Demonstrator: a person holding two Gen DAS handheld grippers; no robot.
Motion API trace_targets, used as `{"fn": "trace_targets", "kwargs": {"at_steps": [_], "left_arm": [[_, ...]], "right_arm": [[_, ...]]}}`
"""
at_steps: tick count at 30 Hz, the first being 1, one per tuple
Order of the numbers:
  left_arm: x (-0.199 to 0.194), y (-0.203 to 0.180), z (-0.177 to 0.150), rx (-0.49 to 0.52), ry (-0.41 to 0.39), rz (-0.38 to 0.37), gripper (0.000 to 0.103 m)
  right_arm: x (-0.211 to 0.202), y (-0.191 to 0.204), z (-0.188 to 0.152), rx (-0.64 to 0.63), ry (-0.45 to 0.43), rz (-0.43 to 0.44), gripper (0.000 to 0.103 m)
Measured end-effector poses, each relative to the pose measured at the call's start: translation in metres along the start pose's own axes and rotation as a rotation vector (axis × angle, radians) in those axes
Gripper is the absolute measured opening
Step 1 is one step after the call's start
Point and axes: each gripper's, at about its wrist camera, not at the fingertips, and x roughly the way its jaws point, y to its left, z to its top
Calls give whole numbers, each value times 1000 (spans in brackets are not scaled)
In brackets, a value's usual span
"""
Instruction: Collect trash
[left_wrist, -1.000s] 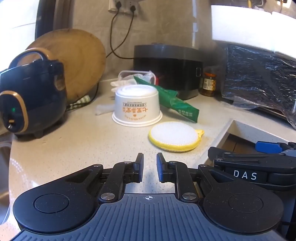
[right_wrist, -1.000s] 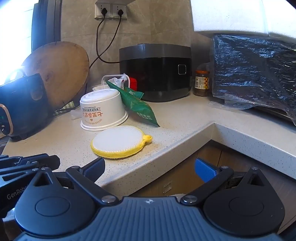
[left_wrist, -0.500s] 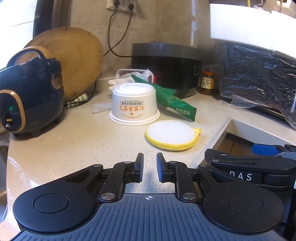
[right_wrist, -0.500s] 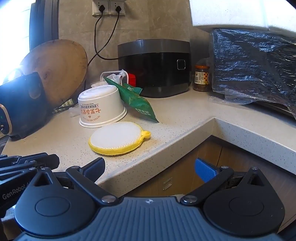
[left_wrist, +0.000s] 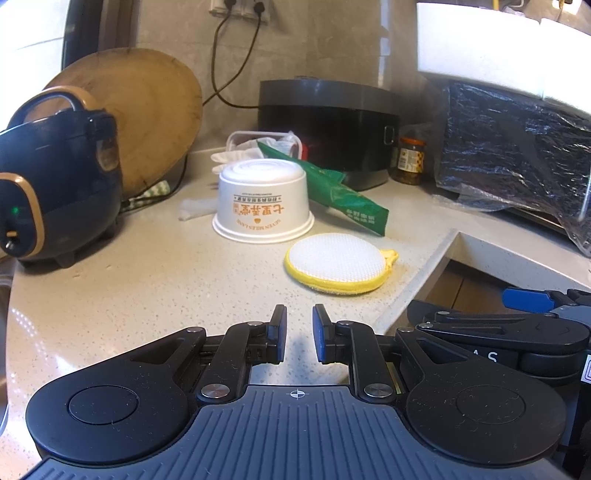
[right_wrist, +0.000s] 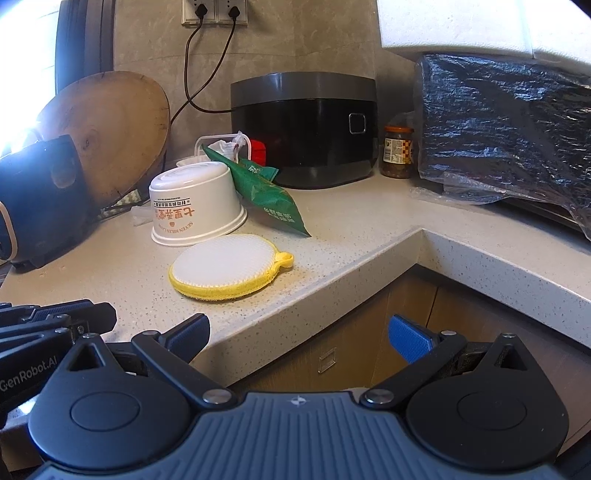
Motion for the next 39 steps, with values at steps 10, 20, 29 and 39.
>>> {"fn": "trace_targets", "kwargs": {"at_steps": [10, 20, 29, 39], "left_arm": [[-1, -4, -3, 5, 9, -13, 19], [3, -4, -3, 1, 27, -11, 19], [4, -3, -3, -1, 31, -11, 19], [3, -5, -3, 0, 32, -11, 19]], "right_arm": [[0, -2, -1, 6, 0, 3, 103], [-1, -6, -5, 14, 3, 2, 103], [-1, -8, -5, 18, 6, 4, 103], [-2, -9, -7, 21, 8, 4, 103]]}}
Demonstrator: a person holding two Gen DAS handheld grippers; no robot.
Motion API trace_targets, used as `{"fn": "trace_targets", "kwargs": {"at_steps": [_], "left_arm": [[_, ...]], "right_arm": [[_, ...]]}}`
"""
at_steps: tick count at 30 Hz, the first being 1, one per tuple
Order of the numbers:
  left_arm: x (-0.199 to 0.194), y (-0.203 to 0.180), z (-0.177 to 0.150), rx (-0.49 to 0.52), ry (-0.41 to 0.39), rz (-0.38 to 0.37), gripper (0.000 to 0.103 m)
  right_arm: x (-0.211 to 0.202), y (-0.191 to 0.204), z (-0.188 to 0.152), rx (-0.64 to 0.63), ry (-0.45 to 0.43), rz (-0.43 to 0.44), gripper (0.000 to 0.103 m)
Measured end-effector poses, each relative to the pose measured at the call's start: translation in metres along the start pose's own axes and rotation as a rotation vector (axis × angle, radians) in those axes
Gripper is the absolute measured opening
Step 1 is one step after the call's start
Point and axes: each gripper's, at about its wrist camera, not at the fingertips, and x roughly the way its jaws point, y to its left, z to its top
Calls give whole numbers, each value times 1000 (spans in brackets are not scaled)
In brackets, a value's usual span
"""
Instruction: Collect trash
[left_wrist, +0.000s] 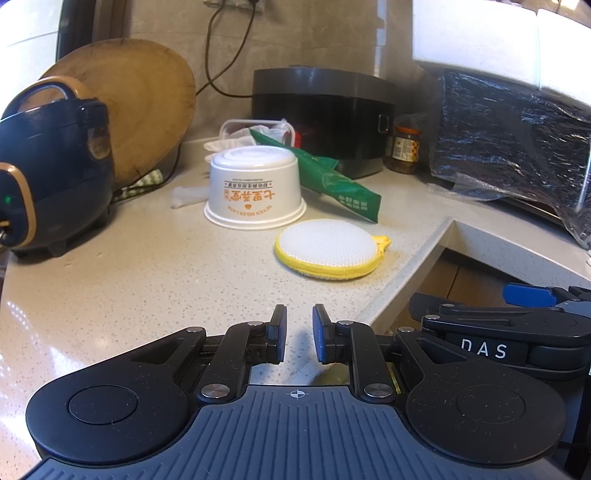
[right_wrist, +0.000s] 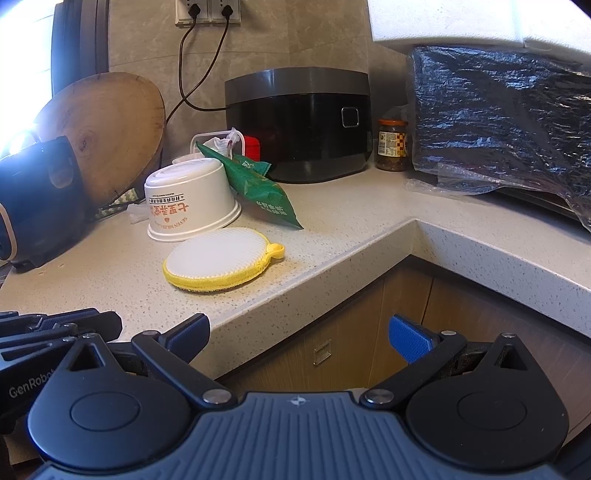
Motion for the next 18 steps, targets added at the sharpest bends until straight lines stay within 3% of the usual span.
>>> {"fn": "trace_targets", "kwargs": {"at_steps": [18], "left_arm": [[4, -1, 6, -11, 7, -11, 19]], "right_arm": [[6, -4, 5, 1, 9, 13, 103]]}}
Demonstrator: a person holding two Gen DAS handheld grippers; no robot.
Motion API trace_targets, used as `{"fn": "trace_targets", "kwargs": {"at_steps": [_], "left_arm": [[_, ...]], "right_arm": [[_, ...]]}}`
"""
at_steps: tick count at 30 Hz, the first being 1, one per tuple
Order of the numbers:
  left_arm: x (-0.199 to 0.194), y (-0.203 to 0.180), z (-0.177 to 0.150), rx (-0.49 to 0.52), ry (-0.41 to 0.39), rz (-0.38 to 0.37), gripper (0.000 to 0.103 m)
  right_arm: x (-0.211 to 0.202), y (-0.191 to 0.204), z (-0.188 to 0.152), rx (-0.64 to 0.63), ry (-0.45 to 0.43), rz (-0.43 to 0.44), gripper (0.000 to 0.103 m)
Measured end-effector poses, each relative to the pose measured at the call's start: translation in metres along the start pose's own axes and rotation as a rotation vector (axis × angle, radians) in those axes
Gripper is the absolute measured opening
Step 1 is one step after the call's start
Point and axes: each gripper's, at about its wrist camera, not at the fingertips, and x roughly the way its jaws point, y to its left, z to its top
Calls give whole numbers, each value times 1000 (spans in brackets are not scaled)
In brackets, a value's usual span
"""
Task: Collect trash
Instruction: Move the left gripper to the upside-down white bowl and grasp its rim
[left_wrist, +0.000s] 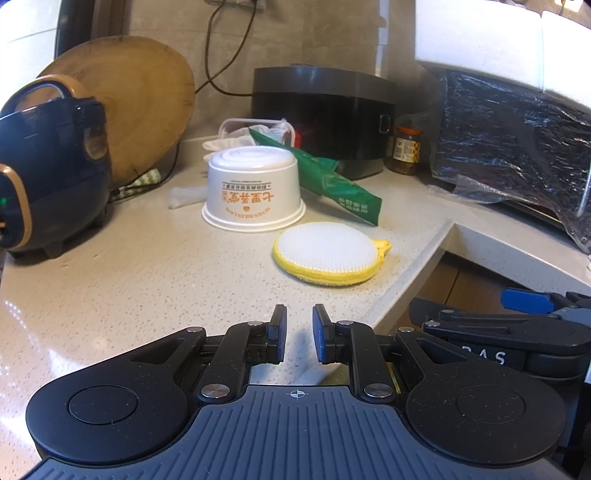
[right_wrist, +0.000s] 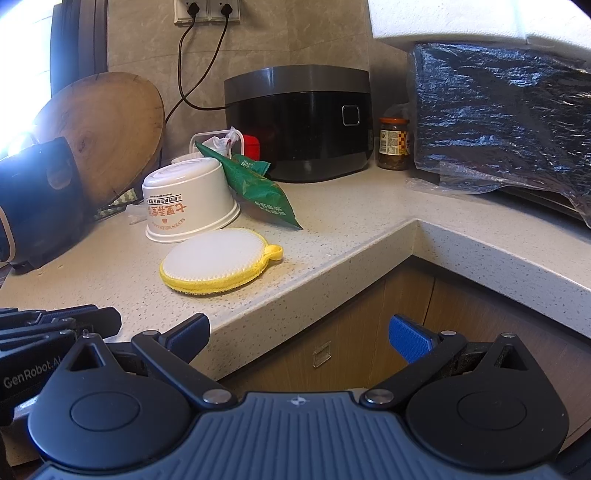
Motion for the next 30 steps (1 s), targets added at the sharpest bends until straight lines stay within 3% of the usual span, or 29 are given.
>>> {"fn": "trace_targets", "kwargs": {"at_steps": [4, 7, 9, 12, 15, 18, 21, 25, 27, 30], "left_arm": [[8, 6, 12, -17, 17, -86, 19], [17, 21, 24, -110, 48, -215, 19], [23, 30, 35, -162, 80, -243, 19], [24, 33, 54, -99, 81, -169, 20], [30, 44, 79, -55, 20, -114, 20], [49, 73, 108, -183, -36, -84, 20], [79, 101, 140, -283, -33, -105, 20], [120, 128, 176, -336, -23, -72, 20], [139, 137, 186, -369, -25, -96, 20], [171, 141, 194, -383, 41, -116, 20]], "right_arm": [[5, -4, 8, -7, -31, 28, 103], [16, -9, 18, -11, -47, 65, 103], [26, -11, 28, -20, -46, 94, 103], [44, -8, 48, -46, -36, 134, 103], [62, -5, 74, -34, -11, 216, 103], [78, 2, 94, -26, -3, 288, 103], [96, 12, 113, -23, 14, 358, 103], [119, 23, 130, -19, 66, 402, 103], [129, 26, 134, -13, 86, 415, 103], [138, 27, 141, -6, 68, 405, 103]]}}
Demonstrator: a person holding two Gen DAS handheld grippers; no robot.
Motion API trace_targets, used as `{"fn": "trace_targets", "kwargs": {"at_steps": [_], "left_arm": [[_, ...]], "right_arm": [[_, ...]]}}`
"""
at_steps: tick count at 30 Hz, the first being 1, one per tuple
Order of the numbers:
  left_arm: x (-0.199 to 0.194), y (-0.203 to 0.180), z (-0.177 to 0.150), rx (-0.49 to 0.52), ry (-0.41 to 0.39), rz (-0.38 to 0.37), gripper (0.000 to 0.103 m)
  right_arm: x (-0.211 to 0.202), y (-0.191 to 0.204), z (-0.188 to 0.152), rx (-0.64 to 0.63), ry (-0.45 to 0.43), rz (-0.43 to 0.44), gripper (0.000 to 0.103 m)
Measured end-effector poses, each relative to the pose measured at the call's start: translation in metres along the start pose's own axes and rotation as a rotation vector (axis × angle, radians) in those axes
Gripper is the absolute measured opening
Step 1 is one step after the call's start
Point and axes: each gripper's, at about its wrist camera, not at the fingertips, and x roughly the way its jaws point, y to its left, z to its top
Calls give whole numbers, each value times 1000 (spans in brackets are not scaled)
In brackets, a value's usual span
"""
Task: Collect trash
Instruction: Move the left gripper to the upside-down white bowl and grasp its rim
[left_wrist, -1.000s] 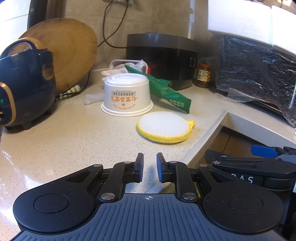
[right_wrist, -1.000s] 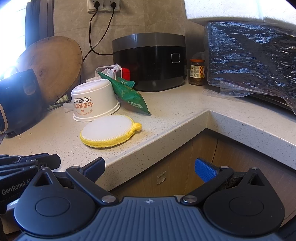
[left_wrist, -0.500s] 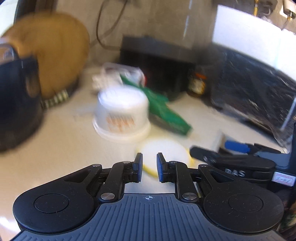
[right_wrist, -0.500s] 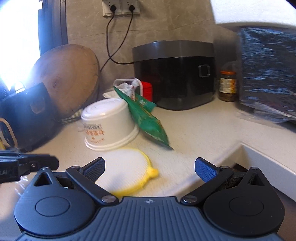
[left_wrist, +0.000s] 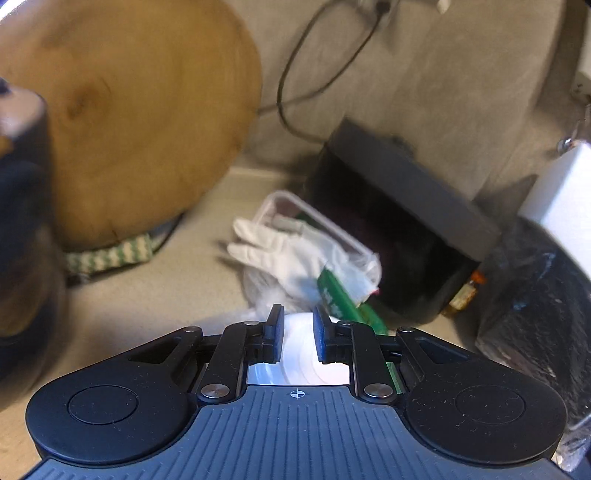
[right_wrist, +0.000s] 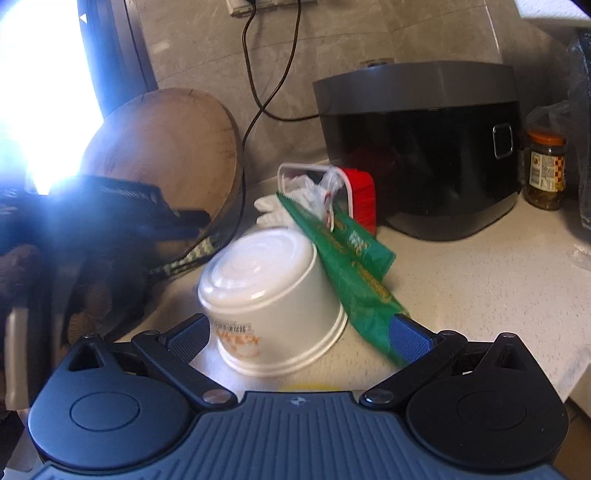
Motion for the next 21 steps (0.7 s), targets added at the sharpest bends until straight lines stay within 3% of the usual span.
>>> {"fn": "trace_targets", "kwargs": {"at_steps": [4, 10, 14, 18, 21], "left_arm": [[23, 3, -1, 12, 39, -10, 20], [29, 5, -7, 74, 35, -45, 20], [21, 12, -5, 41, 19, -15, 20], [18, 29, -2, 12, 18, -4, 20], [28, 42, -3, -49, 56, -54, 20]], "right_arm": [[5, -2, 11, -15, -48, -16, 103], [27, 4, 1, -73, 28, 61, 103], [46, 9, -6, -72, 84, 59, 103], [47, 10, -9, -85, 76, 36, 103], [48, 10, -6, -90, 66, 36, 103]]}}
